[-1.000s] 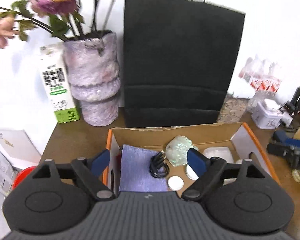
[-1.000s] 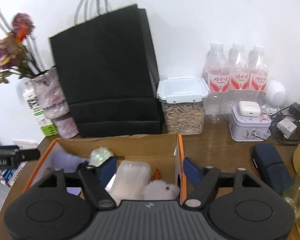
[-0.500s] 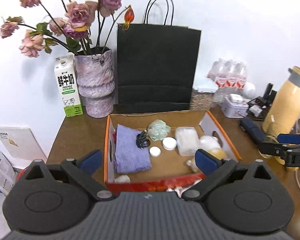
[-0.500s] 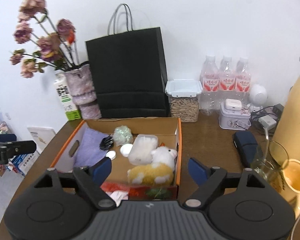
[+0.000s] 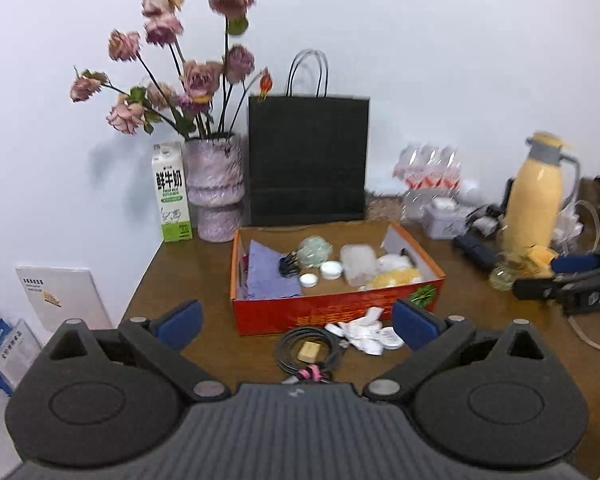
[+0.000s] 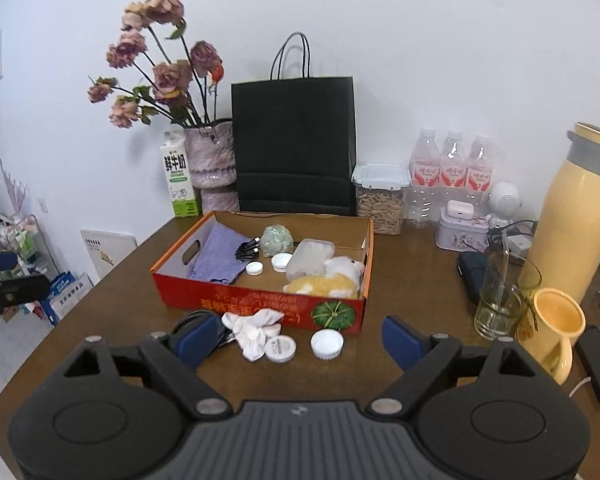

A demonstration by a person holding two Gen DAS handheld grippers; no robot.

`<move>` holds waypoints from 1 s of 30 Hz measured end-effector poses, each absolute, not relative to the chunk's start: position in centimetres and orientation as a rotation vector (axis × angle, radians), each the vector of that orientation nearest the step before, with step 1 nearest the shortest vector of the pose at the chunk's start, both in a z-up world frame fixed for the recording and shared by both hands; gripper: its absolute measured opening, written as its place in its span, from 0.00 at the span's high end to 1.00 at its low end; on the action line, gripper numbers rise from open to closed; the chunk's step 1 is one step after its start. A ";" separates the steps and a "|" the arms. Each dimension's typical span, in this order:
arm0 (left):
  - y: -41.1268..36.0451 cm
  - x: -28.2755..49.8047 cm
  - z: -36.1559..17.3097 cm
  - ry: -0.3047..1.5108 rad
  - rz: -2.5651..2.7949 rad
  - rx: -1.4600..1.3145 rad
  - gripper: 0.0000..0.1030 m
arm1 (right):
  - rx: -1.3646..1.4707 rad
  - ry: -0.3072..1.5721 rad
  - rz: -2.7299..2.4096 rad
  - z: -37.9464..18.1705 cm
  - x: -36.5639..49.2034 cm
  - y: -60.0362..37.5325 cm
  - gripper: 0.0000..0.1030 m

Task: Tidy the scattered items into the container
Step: 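Withdraw both tools from the box back away from the table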

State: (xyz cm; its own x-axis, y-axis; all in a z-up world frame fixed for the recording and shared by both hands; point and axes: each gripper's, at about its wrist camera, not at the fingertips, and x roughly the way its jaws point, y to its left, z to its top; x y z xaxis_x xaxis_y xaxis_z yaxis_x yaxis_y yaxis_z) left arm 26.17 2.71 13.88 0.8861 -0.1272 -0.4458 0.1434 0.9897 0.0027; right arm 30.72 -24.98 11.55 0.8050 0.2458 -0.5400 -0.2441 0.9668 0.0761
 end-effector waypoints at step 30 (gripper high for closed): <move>0.6 6.9 2.1 0.687 -0.173 -0.064 0.00 | 0.050 0.665 0.270 0.6 6.4 -22.9 0.06</move>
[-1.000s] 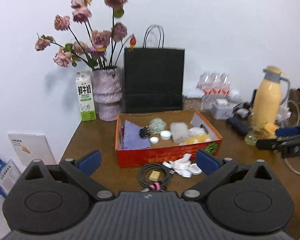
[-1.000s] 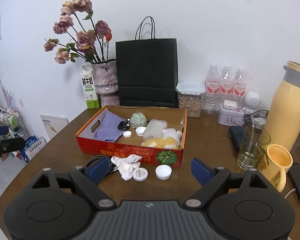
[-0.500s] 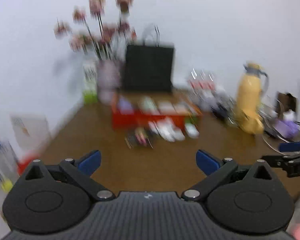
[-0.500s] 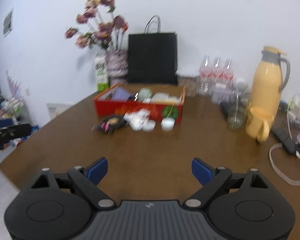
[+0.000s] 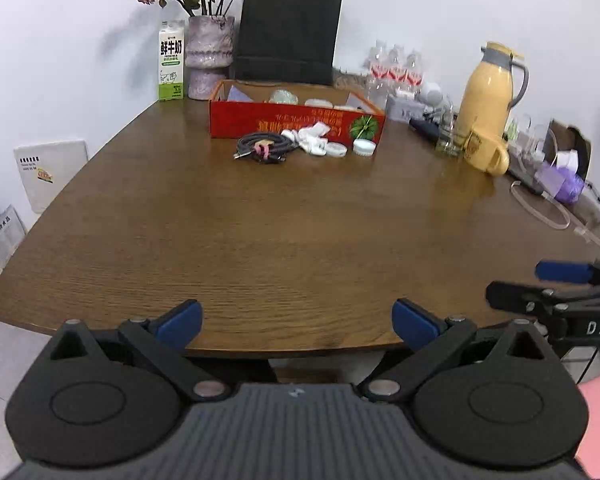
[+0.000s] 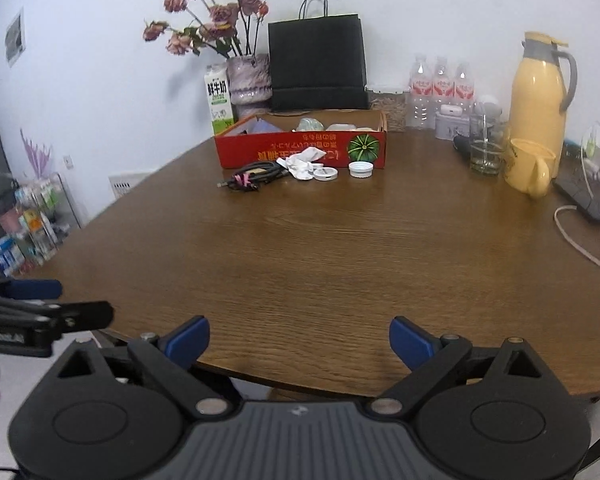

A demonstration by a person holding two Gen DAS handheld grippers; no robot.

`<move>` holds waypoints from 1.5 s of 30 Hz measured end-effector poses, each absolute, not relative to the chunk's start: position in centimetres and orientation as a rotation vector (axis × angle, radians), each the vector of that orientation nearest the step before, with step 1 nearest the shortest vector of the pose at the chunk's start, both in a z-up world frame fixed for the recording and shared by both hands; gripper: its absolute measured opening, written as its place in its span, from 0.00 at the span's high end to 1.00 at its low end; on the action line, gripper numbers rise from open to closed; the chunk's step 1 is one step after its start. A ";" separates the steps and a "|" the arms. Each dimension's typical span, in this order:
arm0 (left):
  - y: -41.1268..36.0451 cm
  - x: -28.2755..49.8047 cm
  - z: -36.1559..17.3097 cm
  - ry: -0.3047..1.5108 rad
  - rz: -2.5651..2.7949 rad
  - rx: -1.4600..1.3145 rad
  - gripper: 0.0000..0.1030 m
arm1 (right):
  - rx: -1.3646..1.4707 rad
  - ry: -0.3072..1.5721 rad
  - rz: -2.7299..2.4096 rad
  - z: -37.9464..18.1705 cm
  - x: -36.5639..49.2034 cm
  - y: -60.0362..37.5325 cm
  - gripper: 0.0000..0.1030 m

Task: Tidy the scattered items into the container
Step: 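Withdraw both tools from the box back away from the table, then move both open tools toward the loose items beside the box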

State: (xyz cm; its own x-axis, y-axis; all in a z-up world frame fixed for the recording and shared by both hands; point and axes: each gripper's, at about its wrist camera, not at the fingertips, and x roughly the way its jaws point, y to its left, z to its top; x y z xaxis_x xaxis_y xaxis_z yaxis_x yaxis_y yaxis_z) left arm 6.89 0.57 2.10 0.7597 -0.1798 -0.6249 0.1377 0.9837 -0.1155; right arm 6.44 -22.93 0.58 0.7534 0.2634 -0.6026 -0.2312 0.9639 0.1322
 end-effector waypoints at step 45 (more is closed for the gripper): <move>0.8 29.4 0.1 0.568 -0.040 0.060 0.00 | -0.013 0.580 0.161 -1.5 27.3 -23.3 0.06</move>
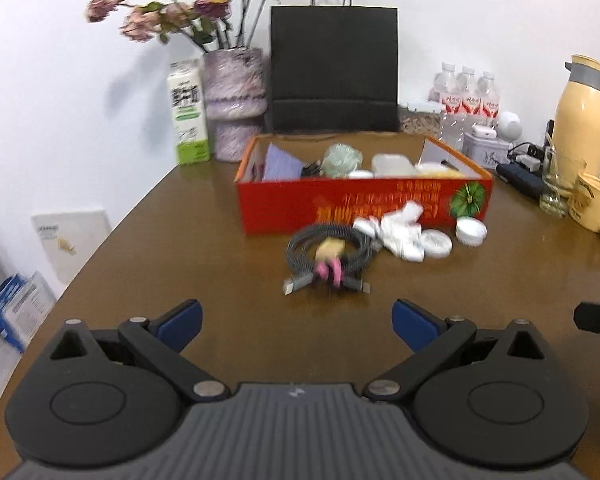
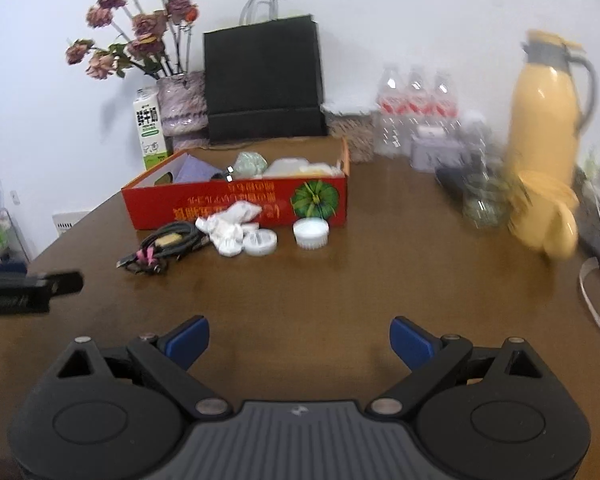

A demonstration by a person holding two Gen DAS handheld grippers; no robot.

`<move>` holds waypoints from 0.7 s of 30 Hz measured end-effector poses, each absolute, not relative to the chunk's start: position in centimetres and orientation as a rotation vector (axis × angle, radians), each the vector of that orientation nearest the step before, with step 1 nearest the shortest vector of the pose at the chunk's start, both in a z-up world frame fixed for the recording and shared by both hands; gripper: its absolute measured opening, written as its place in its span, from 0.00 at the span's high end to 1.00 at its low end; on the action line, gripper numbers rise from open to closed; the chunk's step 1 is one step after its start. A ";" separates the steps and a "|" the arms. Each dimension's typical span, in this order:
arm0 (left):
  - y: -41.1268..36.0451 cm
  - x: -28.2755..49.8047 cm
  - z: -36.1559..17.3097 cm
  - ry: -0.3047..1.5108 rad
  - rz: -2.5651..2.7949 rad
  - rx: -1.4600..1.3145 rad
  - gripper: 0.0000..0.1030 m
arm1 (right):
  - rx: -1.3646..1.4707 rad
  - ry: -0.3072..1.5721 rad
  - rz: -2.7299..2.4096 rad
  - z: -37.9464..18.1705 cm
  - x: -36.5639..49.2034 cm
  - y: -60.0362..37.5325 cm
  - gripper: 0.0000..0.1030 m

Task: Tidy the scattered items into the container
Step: 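Move both open tools toward the loose items beside the box, then grasp the black braided cable with the left tool while the right tool grasps a white cap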

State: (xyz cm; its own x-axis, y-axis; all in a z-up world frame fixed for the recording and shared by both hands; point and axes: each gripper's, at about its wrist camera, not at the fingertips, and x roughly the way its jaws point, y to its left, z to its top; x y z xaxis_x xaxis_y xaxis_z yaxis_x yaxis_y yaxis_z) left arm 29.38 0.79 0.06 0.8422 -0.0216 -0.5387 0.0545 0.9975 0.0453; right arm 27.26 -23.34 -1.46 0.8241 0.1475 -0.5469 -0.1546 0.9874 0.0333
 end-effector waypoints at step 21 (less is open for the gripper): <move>-0.2 45.5 -5.2 0.681 -0.241 0.017 0.13 | 0.043 0.706 0.184 -6.4 47.7 -23.2 0.61</move>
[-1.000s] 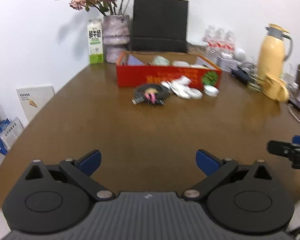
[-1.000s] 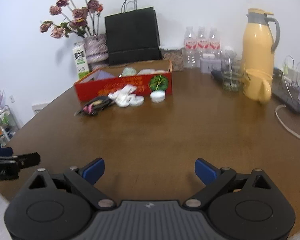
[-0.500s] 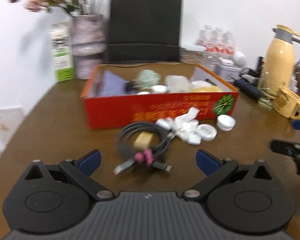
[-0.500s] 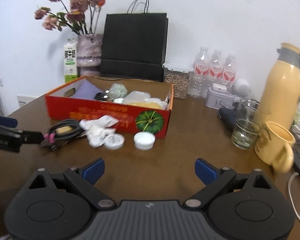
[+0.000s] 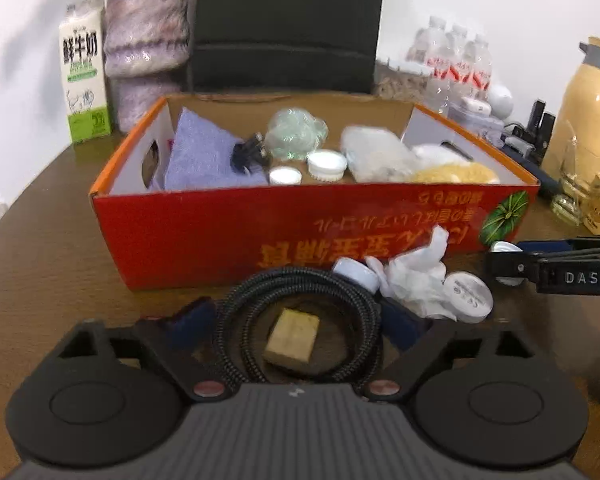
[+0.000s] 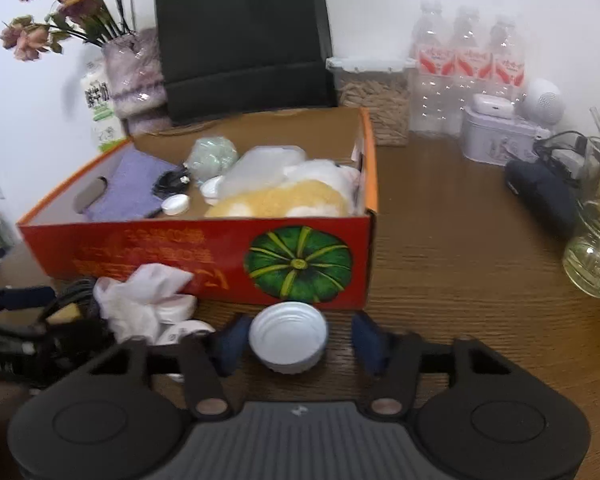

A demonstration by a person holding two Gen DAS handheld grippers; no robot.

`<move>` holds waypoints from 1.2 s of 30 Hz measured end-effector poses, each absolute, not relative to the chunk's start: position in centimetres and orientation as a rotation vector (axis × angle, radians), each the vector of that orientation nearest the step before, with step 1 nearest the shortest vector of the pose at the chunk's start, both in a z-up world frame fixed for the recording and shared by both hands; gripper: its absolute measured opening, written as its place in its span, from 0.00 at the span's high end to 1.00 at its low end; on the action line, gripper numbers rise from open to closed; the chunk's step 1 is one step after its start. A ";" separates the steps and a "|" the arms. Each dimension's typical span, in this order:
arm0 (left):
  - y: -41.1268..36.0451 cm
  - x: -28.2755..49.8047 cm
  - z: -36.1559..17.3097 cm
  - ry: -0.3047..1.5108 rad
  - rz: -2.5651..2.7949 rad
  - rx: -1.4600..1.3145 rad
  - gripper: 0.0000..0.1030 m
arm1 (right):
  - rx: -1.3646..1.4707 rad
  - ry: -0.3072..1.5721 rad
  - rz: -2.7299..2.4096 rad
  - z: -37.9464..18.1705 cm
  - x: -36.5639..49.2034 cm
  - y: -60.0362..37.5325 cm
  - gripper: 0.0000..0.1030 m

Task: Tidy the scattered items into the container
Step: 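Grasp the black braided cable with the left tool while the right tool grasps a white cap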

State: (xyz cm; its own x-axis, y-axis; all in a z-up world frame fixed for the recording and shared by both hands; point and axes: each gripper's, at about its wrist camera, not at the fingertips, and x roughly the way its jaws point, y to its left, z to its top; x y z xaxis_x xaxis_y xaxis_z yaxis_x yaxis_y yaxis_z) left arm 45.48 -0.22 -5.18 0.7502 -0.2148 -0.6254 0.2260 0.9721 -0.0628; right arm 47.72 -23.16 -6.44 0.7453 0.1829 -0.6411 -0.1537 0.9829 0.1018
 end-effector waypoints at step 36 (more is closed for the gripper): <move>3.1 43.6 -4.9 0.692 -0.174 -0.009 0.14 | 0.140 0.649 0.172 -5.2 32.0 -22.8 0.61</move>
State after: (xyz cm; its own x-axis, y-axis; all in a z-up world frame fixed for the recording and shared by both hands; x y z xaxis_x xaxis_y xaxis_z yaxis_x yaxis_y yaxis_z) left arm 43.63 3.09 -4.93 0.7561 -0.1626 -0.6340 0.1563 0.9855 -0.0663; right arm 32.01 -22.75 -5.18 0.7835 0.2027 -0.5874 -0.1151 0.9763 0.1834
